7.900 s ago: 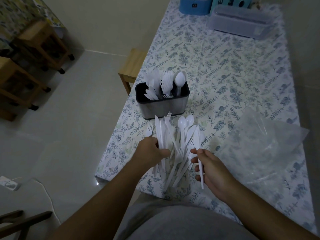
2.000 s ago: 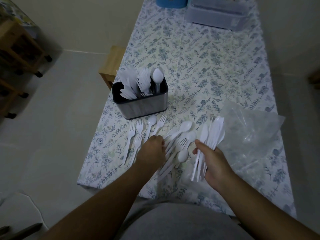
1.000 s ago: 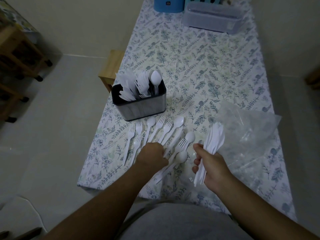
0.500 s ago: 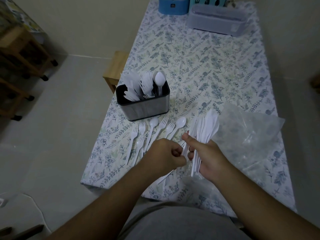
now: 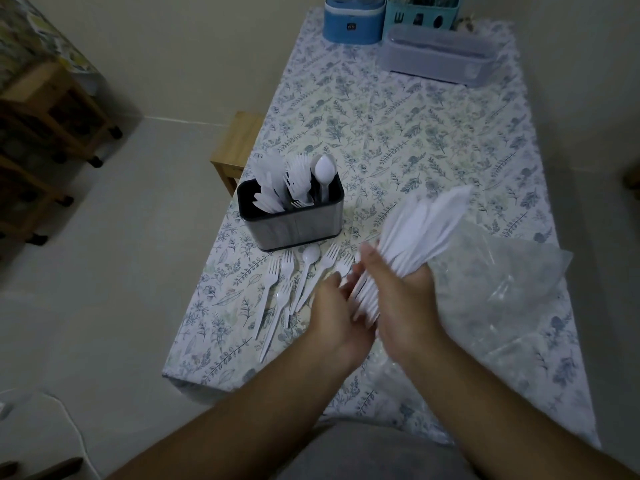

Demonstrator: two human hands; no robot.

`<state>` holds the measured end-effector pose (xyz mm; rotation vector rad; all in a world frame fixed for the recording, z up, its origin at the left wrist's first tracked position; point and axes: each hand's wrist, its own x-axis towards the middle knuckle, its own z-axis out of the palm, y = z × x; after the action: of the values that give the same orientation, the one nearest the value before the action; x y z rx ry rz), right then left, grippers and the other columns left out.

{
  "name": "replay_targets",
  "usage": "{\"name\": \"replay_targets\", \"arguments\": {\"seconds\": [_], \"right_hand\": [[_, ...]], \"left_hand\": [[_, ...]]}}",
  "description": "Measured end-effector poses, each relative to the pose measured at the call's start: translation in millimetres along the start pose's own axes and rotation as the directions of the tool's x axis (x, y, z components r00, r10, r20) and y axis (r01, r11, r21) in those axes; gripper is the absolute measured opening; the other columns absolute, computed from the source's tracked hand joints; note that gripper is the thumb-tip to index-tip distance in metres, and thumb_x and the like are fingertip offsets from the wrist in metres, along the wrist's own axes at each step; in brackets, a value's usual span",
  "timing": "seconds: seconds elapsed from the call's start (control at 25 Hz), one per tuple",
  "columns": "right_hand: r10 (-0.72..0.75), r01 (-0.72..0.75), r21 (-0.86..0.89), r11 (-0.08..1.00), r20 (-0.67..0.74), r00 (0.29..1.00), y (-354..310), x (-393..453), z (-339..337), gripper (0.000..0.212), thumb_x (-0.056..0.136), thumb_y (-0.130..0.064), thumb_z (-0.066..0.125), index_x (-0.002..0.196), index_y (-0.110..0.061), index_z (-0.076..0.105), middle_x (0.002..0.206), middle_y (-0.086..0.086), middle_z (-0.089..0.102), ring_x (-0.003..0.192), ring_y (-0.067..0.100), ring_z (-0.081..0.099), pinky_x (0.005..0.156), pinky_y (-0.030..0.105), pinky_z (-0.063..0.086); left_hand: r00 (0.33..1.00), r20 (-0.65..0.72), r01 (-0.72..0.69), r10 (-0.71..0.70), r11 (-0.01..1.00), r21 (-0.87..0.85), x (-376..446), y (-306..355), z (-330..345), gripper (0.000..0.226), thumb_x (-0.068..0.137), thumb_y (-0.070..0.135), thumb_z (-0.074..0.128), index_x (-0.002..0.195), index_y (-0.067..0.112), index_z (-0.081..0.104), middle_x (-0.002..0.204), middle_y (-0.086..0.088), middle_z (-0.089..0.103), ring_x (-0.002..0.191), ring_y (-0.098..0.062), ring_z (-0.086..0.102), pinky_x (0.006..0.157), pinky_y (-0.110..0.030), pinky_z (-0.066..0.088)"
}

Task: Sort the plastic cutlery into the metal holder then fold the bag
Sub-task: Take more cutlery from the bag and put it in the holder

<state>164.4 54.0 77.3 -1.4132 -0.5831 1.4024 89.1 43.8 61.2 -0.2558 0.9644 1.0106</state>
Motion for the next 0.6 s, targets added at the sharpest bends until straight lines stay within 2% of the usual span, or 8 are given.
{"name": "replay_targets", "arguments": {"seconds": [0.08,0.16,0.28,0.4,0.48,0.52,0.56,0.6], "right_hand": [[0.010,-0.011,-0.114,0.993,-0.007,1.000,11.8,-4.1,2.5,0.014,0.087,-0.020,0.077,0.098,-0.015,0.070,0.077,0.002,0.076,0.077,0.019,0.076,0.081,0.045,0.063],[0.030,-0.025,-0.137,0.990,0.033,0.999,10.0,3.1,-1.7,0.015,0.089,-0.021,0.074,0.103,-0.019,0.068,0.077,0.002,0.075,0.076,0.019,0.075,0.078,0.043,0.063],[0.048,-0.014,-0.287,0.958,0.112,0.993,3.8,9.4,-13.1,0.024,0.093,-0.027,0.070,0.112,-0.026,0.056,0.074,0.004,0.067,0.059,0.018,0.066,0.054,0.035,0.055],[0.112,-0.075,-0.277,0.958,0.121,0.986,8.1,6.2,-16.2,0.026,0.099,-0.039,0.058,0.118,-0.027,0.046,0.074,0.005,0.060,0.050,0.015,0.053,0.043,0.028,0.042],[0.168,-0.139,-0.286,0.948,0.081,0.982,8.3,5.7,-15.0,0.027,0.102,-0.053,0.041,0.119,-0.032,0.044,0.075,0.007,0.061,0.048,0.016,0.052,0.042,0.026,0.039],[0.186,-0.161,-0.296,0.942,0.058,0.981,7.8,6.2,-14.7,0.028,0.102,-0.058,0.033,0.118,-0.038,0.043,0.073,0.010,0.061,0.047,0.018,0.052,0.042,0.025,0.039],[0.192,-0.170,-0.301,0.938,0.042,0.981,7.5,6.4,-14.4,0.029,0.102,-0.061,0.028,0.116,-0.041,0.044,0.068,0.011,0.059,0.045,0.018,0.051,0.042,0.024,0.038],[0.182,-0.162,-0.310,0.937,0.036,0.983,7.7,6.2,-14.4,0.035,0.102,-0.061,0.025,0.113,-0.037,0.049,0.062,0.012,0.057,0.043,0.018,0.050,0.041,0.023,0.037]], "left_hand": [[0.999,0.010,-0.048,0.048,0.997,0.063,0.0,-3.9,6.6,0.039,0.104,0.023,0.038,0.119,0.005,0.069,0.114,-0.016,0.074,0.112,-0.030,0.068,0.097,-0.040,0.053],[0.987,0.004,-0.156,0.158,0.973,0.173,1.7,-3.7,5.3,0.039,0.106,0.024,0.036,0.114,0.009,0.071,0.108,-0.011,0.076,0.104,-0.025,0.070,0.088,-0.036,0.054],[0.917,0.064,-0.376,0.393,0.801,0.466,-2.6,4.9,-6.9,0.033,0.107,0.031,0.042,0.114,0.017,0.071,0.095,0.000,0.077,0.089,-0.019,0.072,0.079,-0.035,0.055],[0.884,0.194,-0.442,0.424,0.627,0.641,-13.7,7.7,-12.4,0.029,0.104,0.033,0.050,0.113,0.019,0.073,0.101,-0.004,0.077,0.092,-0.019,0.074,0.085,-0.039,0.059],[0.865,0.251,-0.477,0.434,0.557,0.680,-16.9,3.6,-12.2,0.030,0.102,0.035,0.054,0.106,0.015,0.075,0.090,-0.017,0.074,0.074,-0.023,0.070,0.077,-0.048,0.059],[0.852,0.268,-0.495,0.450,0.525,0.693,-16.4,1.8,-11.0,0.027,0.101,0.035,0.056,0.110,0.017,0.075,0.083,-0.019,0.072,0.067,-0.022,0.066,0.074,-0.051,0.059],[0.841,0.269,-0.502,0.469,0.494,0.710,-15.1,0.5,-9.4,0.027,0.100,0.034,0.059,0.121,0.022,0.071,0.076,-0.014,0.071,0.065,-0.019,0.065,0.074,-0.047,0.060],[0.830,0.259,-0.505,0.495,0.467,0.726,-13.2,-0.6,-8.6,0.033,0.099,0.031,0.061,0.131,0.024,0.064,0.070,-0.001,0.071,0.064,-0.013,0.067,0.073,-0.037,0.061]]}}
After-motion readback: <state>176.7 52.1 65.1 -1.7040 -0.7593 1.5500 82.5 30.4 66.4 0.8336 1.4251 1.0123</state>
